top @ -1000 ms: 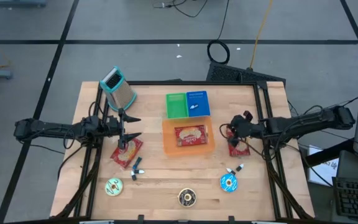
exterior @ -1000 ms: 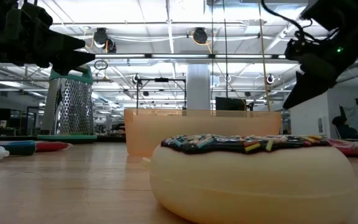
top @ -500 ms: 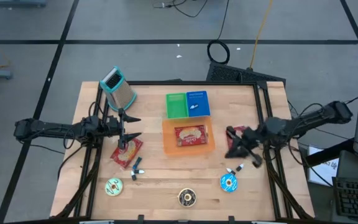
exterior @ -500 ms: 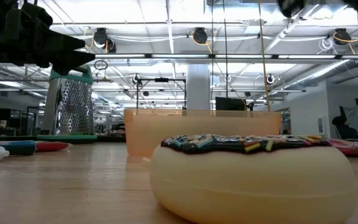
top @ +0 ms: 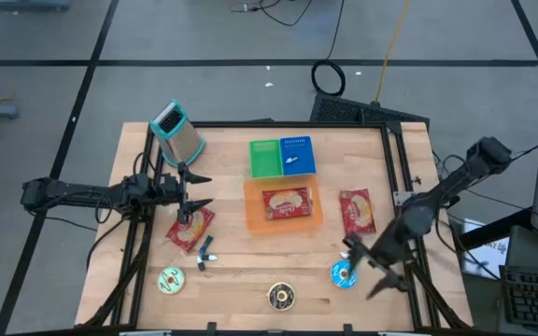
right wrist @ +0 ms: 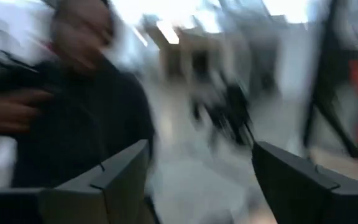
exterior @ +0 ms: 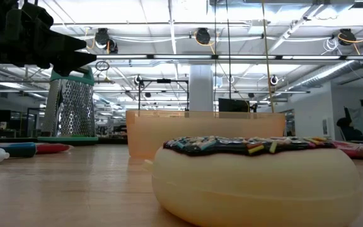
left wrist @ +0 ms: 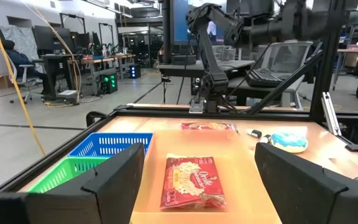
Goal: Pick & Place Food Item
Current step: Put the right black food coloring bottle into the blue bin
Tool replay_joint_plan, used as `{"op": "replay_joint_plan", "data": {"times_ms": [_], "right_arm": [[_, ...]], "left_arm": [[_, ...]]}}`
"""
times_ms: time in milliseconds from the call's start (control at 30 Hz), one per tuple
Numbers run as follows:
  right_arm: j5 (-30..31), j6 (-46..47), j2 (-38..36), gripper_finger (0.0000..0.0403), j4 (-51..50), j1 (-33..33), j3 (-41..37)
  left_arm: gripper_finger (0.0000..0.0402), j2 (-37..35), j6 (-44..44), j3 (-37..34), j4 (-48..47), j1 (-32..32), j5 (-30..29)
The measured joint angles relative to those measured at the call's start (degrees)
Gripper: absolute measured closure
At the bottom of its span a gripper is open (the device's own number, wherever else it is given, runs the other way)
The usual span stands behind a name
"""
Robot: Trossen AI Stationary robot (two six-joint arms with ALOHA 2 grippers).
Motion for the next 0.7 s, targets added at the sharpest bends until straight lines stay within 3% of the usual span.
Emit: {"op": "replay_joint_plan", "data": {"times_ms": [133, 200, 433, 533, 700], "right_arm": [[16.0, 11.9, 0.1, 0.0121, -29.8, 1.3, 5.5], [20.6, 20.2, 0.7, 0.0128, -43.8, 1.9, 7.7], [15.3, 40.7, 5.1, 0.0153, -73.2, 4.5, 8.5], [13.7, 41.4, 8.0, 0.0160, -78.1, 5.4, 8.5], [15.9, 35.9, 12.3, 0.0166, -77.5, 5.5, 8.5]], "left_arm": [[0.0096, 0.0, 0.0, 0.0, 0.0, 0.0, 0.0], [0.0096, 0.0, 0.0, 0.0, 0.0, 0.0, 0.0], [0.0096, 0.0, 0.0, 0.0, 0.0, 0.0, 0.0], [0.0096, 0.0, 0.0, 0.0, 0.0, 0.0, 0.0], [0.0096, 0.0, 0.0, 0.0, 0.0, 0.0, 0.0]]}}
